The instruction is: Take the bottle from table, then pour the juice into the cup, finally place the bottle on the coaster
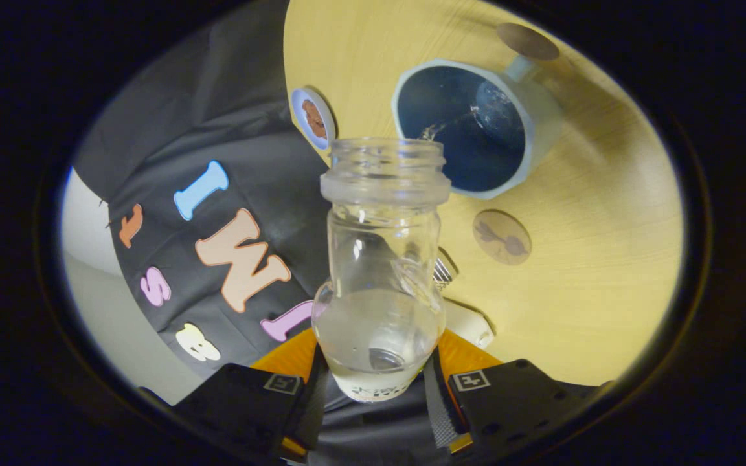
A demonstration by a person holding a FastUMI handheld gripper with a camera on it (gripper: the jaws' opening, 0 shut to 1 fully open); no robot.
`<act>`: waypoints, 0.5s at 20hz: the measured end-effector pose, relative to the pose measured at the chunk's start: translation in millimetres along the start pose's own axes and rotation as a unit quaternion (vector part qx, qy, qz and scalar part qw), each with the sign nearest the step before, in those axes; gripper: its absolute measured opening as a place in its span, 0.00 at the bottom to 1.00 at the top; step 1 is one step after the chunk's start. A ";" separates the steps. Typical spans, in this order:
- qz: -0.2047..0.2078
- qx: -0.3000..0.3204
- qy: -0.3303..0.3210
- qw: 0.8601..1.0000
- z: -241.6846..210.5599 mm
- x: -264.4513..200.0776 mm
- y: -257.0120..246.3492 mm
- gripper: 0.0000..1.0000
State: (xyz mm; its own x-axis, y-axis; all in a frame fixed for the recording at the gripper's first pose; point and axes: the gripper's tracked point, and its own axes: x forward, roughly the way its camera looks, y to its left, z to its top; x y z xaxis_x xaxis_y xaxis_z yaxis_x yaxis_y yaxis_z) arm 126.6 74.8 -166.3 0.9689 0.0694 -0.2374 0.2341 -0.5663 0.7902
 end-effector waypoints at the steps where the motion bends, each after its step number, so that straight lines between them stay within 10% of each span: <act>1: 0.001 0.001 0.000 1.000 0.7 -0.8 -0.8 0.69; 10: -0.002 0.020 -0.008 1.000 9.1 -6.3 -2.5 0.69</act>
State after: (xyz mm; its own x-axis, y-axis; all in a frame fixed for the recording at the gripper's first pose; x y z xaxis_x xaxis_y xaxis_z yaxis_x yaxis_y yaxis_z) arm 119.2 68.2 -171.9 0.9665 0.0584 -0.2499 0.2344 -0.5977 0.7667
